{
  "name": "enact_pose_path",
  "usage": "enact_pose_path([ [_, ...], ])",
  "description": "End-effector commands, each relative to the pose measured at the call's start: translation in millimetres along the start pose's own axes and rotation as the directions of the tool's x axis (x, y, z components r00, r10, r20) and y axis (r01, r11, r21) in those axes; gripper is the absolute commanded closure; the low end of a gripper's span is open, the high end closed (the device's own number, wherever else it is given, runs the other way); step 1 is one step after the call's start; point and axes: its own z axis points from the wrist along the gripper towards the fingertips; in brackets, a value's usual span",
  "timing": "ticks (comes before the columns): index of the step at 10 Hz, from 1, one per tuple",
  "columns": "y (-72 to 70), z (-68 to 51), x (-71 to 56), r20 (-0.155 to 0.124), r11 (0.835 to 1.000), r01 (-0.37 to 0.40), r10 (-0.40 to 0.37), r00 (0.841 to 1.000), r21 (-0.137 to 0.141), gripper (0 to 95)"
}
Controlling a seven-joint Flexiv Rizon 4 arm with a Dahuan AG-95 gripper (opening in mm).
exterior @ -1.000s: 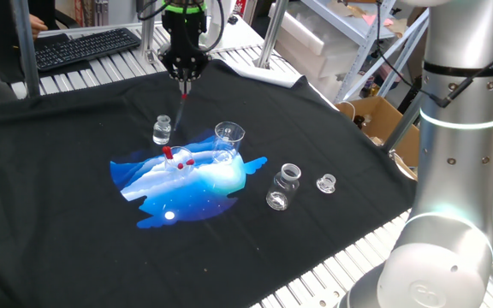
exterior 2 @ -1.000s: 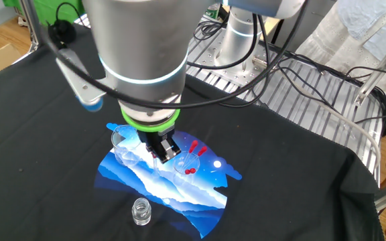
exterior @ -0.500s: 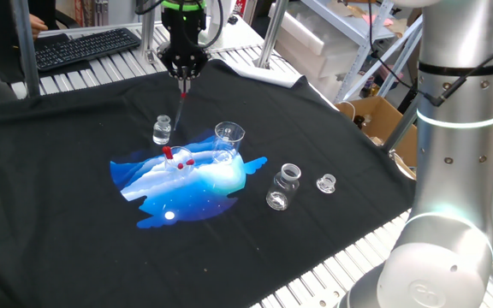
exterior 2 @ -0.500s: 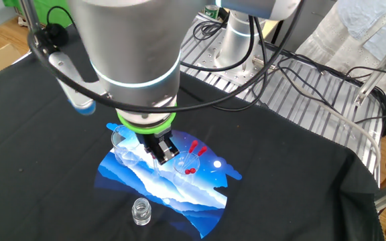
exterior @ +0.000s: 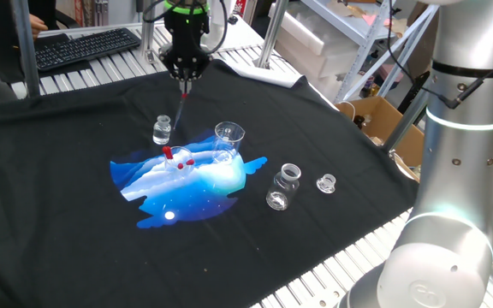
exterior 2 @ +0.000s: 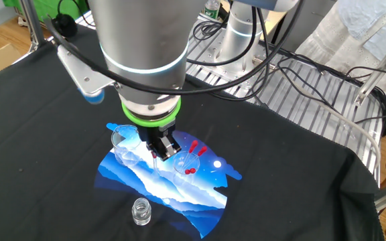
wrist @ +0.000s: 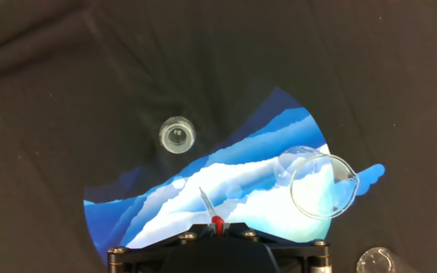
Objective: Transfer liquid using a dropper
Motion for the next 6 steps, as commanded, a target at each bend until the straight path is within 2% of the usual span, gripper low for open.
enact_pose_path([
  [1, -1.0, 0.0, -0.1, 0.014, 1.000, 0.013, -0.013, 1.000, -0.011, 95.0],
  [5, -1.0, 0.0, -0.1, 0.053, 0.999, 0.036, -0.034, 0.998, -0.036, 95.0],
  [6, -1.0, 0.0, -0.1, 0.054, 0.999, 0.027, -0.025, 0.998, -0.035, 95.0],
])
